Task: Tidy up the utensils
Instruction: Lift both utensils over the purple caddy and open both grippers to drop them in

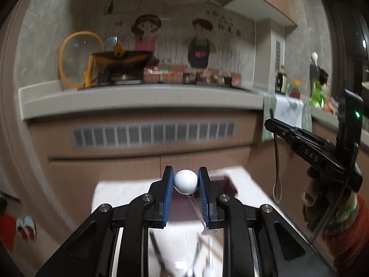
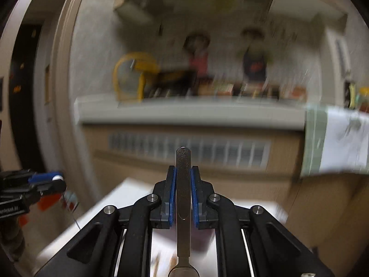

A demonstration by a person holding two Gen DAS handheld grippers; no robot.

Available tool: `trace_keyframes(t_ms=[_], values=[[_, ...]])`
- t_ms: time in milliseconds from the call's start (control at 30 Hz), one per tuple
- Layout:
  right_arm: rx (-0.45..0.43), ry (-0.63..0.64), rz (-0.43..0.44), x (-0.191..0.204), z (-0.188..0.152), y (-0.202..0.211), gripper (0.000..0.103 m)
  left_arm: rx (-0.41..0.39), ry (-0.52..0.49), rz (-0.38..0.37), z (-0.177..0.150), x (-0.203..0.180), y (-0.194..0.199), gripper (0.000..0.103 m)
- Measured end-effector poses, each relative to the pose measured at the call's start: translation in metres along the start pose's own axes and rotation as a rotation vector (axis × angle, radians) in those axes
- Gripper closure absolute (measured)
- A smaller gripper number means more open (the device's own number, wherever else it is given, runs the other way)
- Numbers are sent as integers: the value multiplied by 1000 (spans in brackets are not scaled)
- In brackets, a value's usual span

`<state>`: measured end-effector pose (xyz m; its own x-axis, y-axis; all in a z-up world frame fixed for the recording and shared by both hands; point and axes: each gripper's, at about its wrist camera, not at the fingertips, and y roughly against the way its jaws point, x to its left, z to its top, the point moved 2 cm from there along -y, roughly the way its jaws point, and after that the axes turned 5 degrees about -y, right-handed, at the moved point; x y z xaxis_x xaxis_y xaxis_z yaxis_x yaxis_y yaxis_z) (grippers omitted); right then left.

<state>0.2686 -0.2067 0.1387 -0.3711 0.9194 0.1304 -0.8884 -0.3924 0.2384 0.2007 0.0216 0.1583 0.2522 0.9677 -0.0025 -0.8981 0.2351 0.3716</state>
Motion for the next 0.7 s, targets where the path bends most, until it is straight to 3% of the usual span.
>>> trace_keyframes(t_ms=[100, 200, 300, 467, 600, 700], values=[[-94, -17, -20, -5, 22, -22, 93, -30, -1, -7, 21, 13, -39, 80], [-102, -50, -48, -14, 22, -61, 93, -5, 27, -33, 27, 26, -80, 80], [-54, -89, -49, -26, 10, -102, 93, 34, 45, -62, 25, 33, -114, 80], [5, -83, -73, -29, -15, -153, 93, 58, 30, -41, 9, 35, -153, 80], [39, -72, -82, -30, -33, -169, 92, 106, 38, -69, -10, 33, -174, 80], [127, -87, -43, -33, -52, -175, 90, 124, 56, -120, -24, 33, -186, 74]])
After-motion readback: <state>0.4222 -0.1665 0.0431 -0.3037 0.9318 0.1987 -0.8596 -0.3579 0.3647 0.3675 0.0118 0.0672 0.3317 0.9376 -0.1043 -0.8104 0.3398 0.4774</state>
